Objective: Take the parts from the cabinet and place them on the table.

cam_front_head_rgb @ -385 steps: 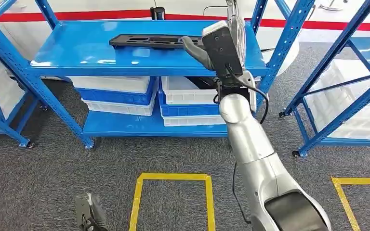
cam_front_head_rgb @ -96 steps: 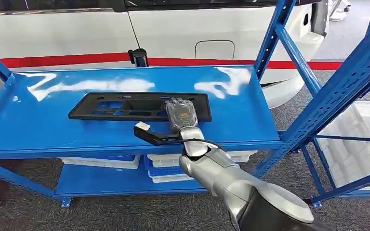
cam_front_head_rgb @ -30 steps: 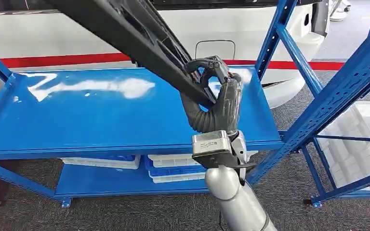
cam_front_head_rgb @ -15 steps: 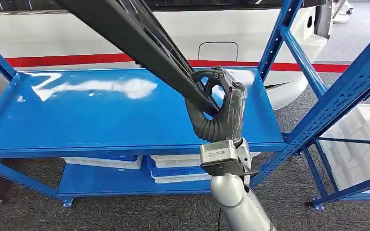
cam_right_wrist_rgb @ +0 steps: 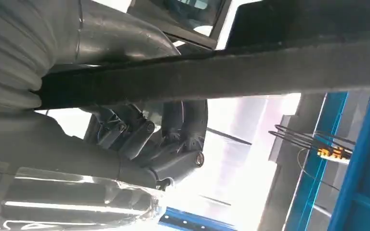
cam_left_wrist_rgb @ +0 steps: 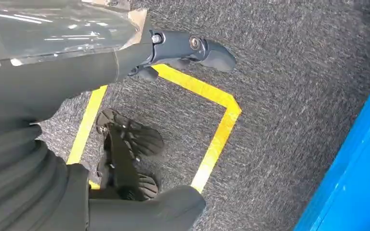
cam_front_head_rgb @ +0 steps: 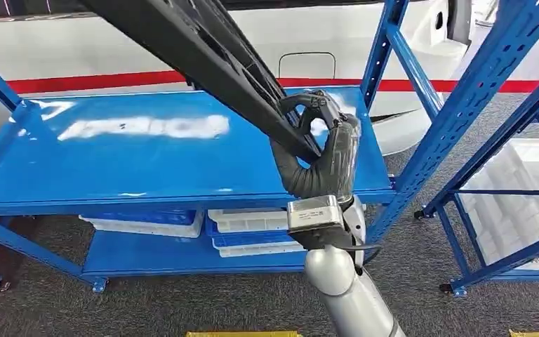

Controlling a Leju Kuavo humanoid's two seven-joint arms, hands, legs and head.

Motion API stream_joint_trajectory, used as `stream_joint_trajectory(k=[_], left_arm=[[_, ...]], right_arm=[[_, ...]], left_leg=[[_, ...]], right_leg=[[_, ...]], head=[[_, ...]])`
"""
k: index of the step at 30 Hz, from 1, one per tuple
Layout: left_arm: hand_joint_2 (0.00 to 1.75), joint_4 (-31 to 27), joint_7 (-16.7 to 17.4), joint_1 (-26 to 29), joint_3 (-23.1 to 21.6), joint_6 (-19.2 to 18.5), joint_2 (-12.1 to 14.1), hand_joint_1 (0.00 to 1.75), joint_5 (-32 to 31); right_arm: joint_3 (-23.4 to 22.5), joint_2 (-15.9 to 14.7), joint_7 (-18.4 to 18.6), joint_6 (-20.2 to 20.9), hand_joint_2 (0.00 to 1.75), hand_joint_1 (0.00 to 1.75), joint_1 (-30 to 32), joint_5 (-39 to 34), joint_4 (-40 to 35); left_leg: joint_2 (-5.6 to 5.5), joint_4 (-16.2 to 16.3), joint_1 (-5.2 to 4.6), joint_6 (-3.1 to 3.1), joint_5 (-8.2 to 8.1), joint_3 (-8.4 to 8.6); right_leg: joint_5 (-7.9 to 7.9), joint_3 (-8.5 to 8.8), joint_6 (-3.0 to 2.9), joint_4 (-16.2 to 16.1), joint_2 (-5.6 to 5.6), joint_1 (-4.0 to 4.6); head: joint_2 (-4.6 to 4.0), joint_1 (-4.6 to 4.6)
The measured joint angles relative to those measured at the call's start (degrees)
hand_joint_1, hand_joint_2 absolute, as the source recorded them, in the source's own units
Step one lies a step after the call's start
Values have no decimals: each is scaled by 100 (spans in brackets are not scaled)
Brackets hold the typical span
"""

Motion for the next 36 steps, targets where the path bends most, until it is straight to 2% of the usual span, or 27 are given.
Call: stream_joint_trajectory(k=[1, 4, 5, 6, 7, 8, 10, 11, 12, 13, 15, 16, 17, 18, 20, 21, 22, 23, 25, 26, 27, 29, 30, 31, 32, 35, 36], left_arm=[[175, 0, -4, -15, 0, -2, 22, 0, 0], [175, 0, -20, -31, 2, -22, 28, 0, 2], [175, 0, -24, -31, 4, -43, 41, 0, 15], [175, 0, -31, -38, 2, -52, 35, 0, 17], [175, 0, -31, -59, 2, -52, 22, 0, 17], [175, -2, -37, -78, 2, -61, 26, 0, 33], [175, -2, -52, -91, 4, -61, 20, 0, 61], [175, -2, -59, -93, 4, -61, 11, 0, 66], [175, -2, -59, -97, 4, -61, 4, 0, 72], [175, -2, -57, -105, 4, -61, -5, 0, 85], [175, -2, -24, -134, 7, -48, -26, 0, 118], [175, -2, -4, -151, 9, -42, -26, 0, 131], [175, -2, 4, -161, 13, -28, -24, 0, 138], [175, -2, 13, -169, 18, -15, -24, 0, 157], [175, -2, 24, -171, 57, 59, -18, 0, 197], [175, -2, 22, -155, 68, 103, -11, 0, 236], [175, 0, 9, -133, 83, 138, 11, 0, 253], [175, 2, -9, -102, 94, 162, 11, 0, 280], [175, 2, -46, -59, 142, 192, 22, 0, 349], [175, 4, -61, -40, 170, 216, 33, 0, 367], [175, 7, -68, -17, 190, 230, 42, 0, 380], [175, 7, -77, 29, 229, 251, 57, 0, 417], [175, 7, -76, 40, 240, 256, 63, 0, 417], [175, 7, -79, 38, 249, 256, 70, 0, 419], [175, 7, -79, 33, 251, 256, 79, 0, 420], [175, 11, -79, 59, 254, 254, 90, 0, 420], [175, 11, -79, 65, 254, 256, 92, 0, 420]], right_arm=[[-7, 2, 0, -2, 175, 175, -2, 2, 0], [-17, 4, 7, -7, 175, 175, -9, 50, 0], [-20, 2, 37, -15, 175, 175, -11, 91, 0], [-33, 2, 63, -17, 175, 175, -10, 125, 0], [-59, -9, 70, -20, 175, 175, -5, 142, 4], [-79, -18, 72, -24, 175, 175, -14, 149, 7], [-140, -46, 81, -26, 175, 175, 2, 151, 37], [-170, -61, 83, -26, 175, 175, 14, 136, 65], [-201, -77, 79, -26, 175, 175, 34, 114, 96], [-234, -85, 72, -26, 175, 175, 59, 98, 122], [-282, -87, 13, -18, 175, 175, 88, 55, 179], [-295, -77, -37, -15, 175, 175, 88, 31, 214], [-297, -55, -74, -11, 175, 175, 89, 11, 245], [-299, -35, -112, -4, 175, 175, 113, 9, 282], [-299, -13, -168, 13, 175, 175, 111, -57, 385], [-302, 20, -201, 53, 175, 175, 112, -114, 446], [-304, 69, -242, 94, 175, 175, 97, -175, 524], [-306, 120, -278, 125, 175, 175, 91, -228, 584], [-306, 222, -341, 210, 175, 175, 72, -332, 727], [-308, 258, -348, 249, 175, 175, 62, -378, 797], [-310, 282, -356, 291, 175, 175, 60, -415, 850], [-313, 345, -369, 371, 175, 175, 53, -483, 948], [-313, 369, -378, 387, 175, 175, 39, -507, 971], [-315, 402, -383, 398, 175, 175, 12, -518, 992], [-321, 439, -387, 400, 175, 175, -10, -524, 1001], [-330, 498, -407, 404, 175, 175, -70, -536, 1032], [-334, 496, -407, 407, 175, 175, -68, -549, 1036]], left_leg=[[-8, -485, -11, 53, -33, 310], [-4, -524, -96, 91, 49, 283], [0, -531, -107, 133, 81, 269], [20, -647, -73, 197, 191, 250], [58, -681, -54, 229, 273, 223], [56, -688, -52, 304, 343, 152], [62, -686, -58, 299, 440, 6], [70, -680, -60, 294, 498, -74], [77, -677, -60, 287, 554, -149], [78, -670, -59, 274, 608, -221], [72, -627, -57, 233, 693, -366], [66, -581, -58, 202, 723, -416], [66, -544, -87, 165, 746, -485], [75, -552, -84, 123, 806, -488], [72, -554, -77, 64, 886, -505], [63, -551, -76, 32, 912, -525], [43, -476, -35, -3, 752, -581], [40, -271, -27, -34, 443, -651], [23, 576, -19, -91, -218, -911], [23, 992, -14, -108, -389, -1016], [24, 1215, -11, -114, -382, -1034], [24, 971, -11, -91, -9, -719], [24, 531, -11, -68, 173, -384], [16, -13, -11, -39, 218, 20], [-1, -465, -29, -13, 27, 311], [-18, -563, -97, 83, 66, 295], [-6, -596, -98, 153, 127, 272]], right_leg=[[20, -1, 30, 0, -5, 1], [109, -24, 157, -9, -22, 2], [156, -24, 194, -41, -23, -4], [188, -55, 244, -47, -13, 62], [40, -147, 226, 61, -17, 31], [-247, -272, 170, 347, -12, 38], [-775, -528, 131, 1212, -12, 21], [-912, -611, 155, 1591, -12, 14], [-894, -584, 213, 1752, -13, 9], [-768, -432, 288, 1651, -13, -1], [-469, 159, 381, 848, -16, -30], [-456, 545, 365, 282, -17, -40], [-613, 824, 303, -132, -12, -8], [-599, 781, 245, -124, -1, 17], [-561, 700, 198, -108, 1, 37], [-515, 658, 132, -128, -7, -4], [-453, 652, 77, -132, -27, -62], [-404, 589, 2, -134, -24, -60], [-283, 443, -40, -128, -28, -38], [-222, 360, -41, -122, -29, -24], [-167, 287, -31, -119, -28, -18], [-67, 138, -6, -101, -28, -12], [-25, 76, 17, -88, -27, -12], [12, 45, 46, -70, -25, -12], [43, 4, 68, -66, -26, 18], [172, -6, 198, -94, -46, 6], [222, -18, 244, -124, -41, 19]], head=[[0, 4], [0, -13], [0, 2], [0, -7], [0, -5], [0, 29], [0, 39], [0, 46], [0, 46], [0, 46], [0, 46], [0, 52], [0, 55], [0, 13], [0, 44], [0, 46], [0, 52], [0, 28], [0, 24], [0, 22], [0, 24], [0, 22], [0, 22], [0, 22], [0, 20], [0, 6], [0, 31]])
